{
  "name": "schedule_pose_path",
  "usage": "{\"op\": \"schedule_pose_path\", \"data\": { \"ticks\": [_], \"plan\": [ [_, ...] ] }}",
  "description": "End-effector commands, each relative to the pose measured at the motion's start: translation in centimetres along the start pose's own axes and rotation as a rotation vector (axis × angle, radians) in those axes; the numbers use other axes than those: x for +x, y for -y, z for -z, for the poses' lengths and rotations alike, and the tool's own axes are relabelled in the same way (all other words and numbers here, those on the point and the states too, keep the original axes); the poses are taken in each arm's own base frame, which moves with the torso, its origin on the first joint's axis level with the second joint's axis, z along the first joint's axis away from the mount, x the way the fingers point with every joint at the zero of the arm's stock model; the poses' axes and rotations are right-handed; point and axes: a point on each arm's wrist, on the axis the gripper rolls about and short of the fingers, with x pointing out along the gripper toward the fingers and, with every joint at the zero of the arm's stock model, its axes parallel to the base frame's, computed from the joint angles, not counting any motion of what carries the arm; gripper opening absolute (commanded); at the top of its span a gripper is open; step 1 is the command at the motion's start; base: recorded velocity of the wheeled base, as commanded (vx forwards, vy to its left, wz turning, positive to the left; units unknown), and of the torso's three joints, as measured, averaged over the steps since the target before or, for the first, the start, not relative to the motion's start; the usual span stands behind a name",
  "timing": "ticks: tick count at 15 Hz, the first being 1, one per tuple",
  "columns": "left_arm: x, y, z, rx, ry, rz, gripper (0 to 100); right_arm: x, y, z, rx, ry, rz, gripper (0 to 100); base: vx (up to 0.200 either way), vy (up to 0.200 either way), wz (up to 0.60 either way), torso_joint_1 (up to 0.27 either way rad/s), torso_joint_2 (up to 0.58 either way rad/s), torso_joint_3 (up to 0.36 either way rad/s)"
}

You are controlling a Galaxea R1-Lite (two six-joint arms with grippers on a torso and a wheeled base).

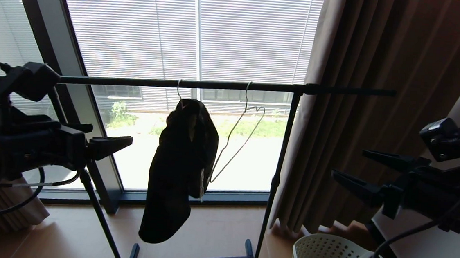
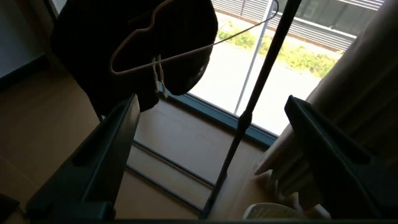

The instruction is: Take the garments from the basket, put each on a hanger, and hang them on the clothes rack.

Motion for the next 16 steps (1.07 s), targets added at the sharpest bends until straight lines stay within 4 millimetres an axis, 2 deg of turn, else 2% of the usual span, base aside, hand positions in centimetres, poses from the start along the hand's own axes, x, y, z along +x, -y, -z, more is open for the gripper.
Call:
{"op": "schedule_pose_path", "data": {
  "ticks": [1,4,5,6,7,9,10,11,12,16],
  "plan": [
    [-7.2,1.9,2.7,0.017,0.067,-0.006,100,-7.2,-1.9,-1.4,-0.014,0.074,0.035,100,0.0,0.0,0.0,0.0,0.0,0.0],
    [-11.6,3.0,7.7,0.012,0.054,-0.097,100,-12.7,-3.6,0.8,0.031,0.094,0.106,100,0.0,0.0,0.0,0.0,0.0,0.0],
    [-12.1,3.1,8.5,0.013,0.061,-0.116,100,-13.4,-3.8,1.2,0.036,0.103,0.122,100,0.0,0.0,0.0,0.0,0.0,0.0],
    [-13.4,3.4,11.0,0.013,0.085,-0.192,100,-15.2,-4.4,3.3,0.05,0.111,0.161,100,0.0,0.0,0.0,0.0,0.0,0.0],
    [-14.1,3.5,12.6,0.014,0.104,-0.236,100,-16.0,-4.7,4.6,0.05,0.117,0.186,100,0.0,0.0,0.0,0.0,0.0,0.0],
    [-14.8,3.8,15.0,0.014,0.123,-0.268,100,-16.9,-5.0,6.1,0.051,0.125,0.215,100,0.0,0.0,0.0,0.0,0.0,0.0],
    [-14.8,3.8,17.4,0.05,0.089,-0.319,100,-17.4,-5.2,7.7,0.054,0.119,0.221,100,0.0,0.0,0.0,0.0,0.0,0.0],
    [-14.7,3.9,17.9,0.063,0.084,-0.332,100,-17.5,-5.3,8.1,0.054,0.121,0.224,100,0.0,0.0,0.0,0.0,0.0,0.0],
    [-14.7,3.9,19.0,0.106,0.066,-0.359,100,-17.5,-5.4,9.3,0.07,0.111,0.229,100,0.0,0.0,0.0,0.0,0.0,0.0],
    [-15.0,4.2,19.8,0.103,0.106,-0.391,100,-17.3,-5.4,10.6,0.145,0.097,0.228,100,0.0,0.0,0.0,0.0,0.0,0.0]
  ]
}}
